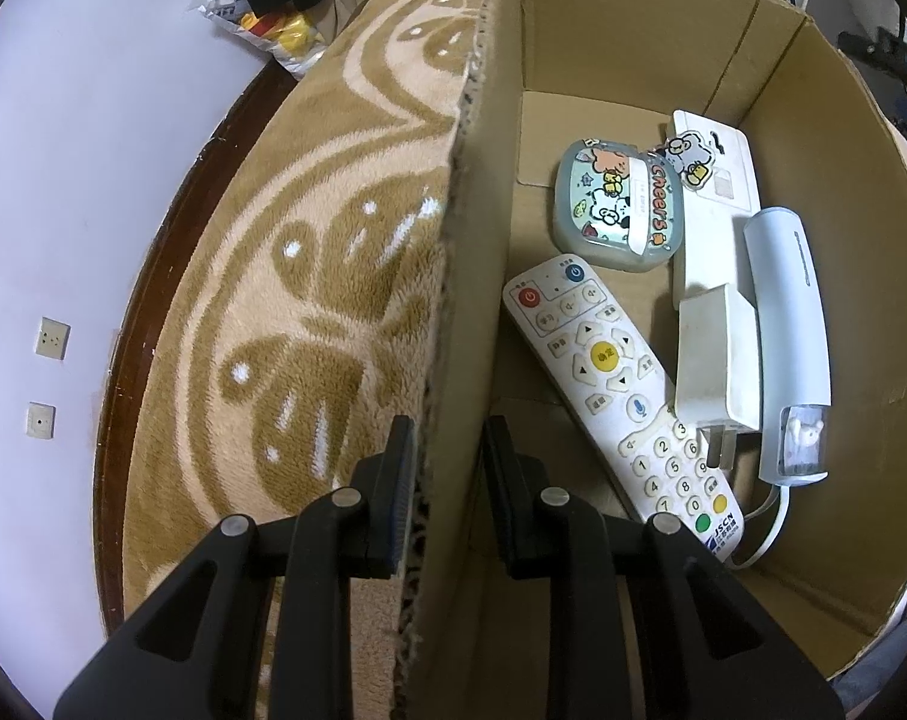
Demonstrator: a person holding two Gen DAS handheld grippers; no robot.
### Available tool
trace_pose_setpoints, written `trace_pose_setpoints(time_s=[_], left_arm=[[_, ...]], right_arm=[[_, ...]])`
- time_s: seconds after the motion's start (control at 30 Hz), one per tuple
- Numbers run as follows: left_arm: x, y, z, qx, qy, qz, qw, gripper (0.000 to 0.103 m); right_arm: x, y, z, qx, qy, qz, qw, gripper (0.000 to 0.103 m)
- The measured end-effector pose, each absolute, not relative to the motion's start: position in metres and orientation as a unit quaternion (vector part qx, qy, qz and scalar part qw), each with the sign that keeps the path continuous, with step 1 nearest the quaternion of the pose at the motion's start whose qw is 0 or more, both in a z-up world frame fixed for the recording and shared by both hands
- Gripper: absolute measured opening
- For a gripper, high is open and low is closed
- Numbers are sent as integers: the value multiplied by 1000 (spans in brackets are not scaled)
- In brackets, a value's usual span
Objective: Organize rigid objects
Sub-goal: 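Move the right gripper to the white square charger and grasp it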
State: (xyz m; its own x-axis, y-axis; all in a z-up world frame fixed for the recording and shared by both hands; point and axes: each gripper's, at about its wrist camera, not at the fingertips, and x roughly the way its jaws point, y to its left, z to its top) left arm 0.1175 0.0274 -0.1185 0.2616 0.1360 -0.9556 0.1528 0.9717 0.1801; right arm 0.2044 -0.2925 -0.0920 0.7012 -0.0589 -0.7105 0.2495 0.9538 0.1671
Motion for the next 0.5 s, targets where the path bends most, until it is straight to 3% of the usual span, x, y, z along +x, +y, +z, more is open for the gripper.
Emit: trace_pose_setpoints(time_s=[0.1, 0.27, 0.5], left_arm=[[118, 29, -118, 121, 607, -5, 786, 22], [117, 27, -119, 130, 605, -4, 786, 23], [118, 25, -119, 131, 605, -3, 785, 23]], right_arm=[[214, -301, -106, 137, 397, -91, 903, 92], [219, -316, -125, 171, 414, -99, 889, 91], [227, -313, -147, 137, 451, -100, 876, 91]])
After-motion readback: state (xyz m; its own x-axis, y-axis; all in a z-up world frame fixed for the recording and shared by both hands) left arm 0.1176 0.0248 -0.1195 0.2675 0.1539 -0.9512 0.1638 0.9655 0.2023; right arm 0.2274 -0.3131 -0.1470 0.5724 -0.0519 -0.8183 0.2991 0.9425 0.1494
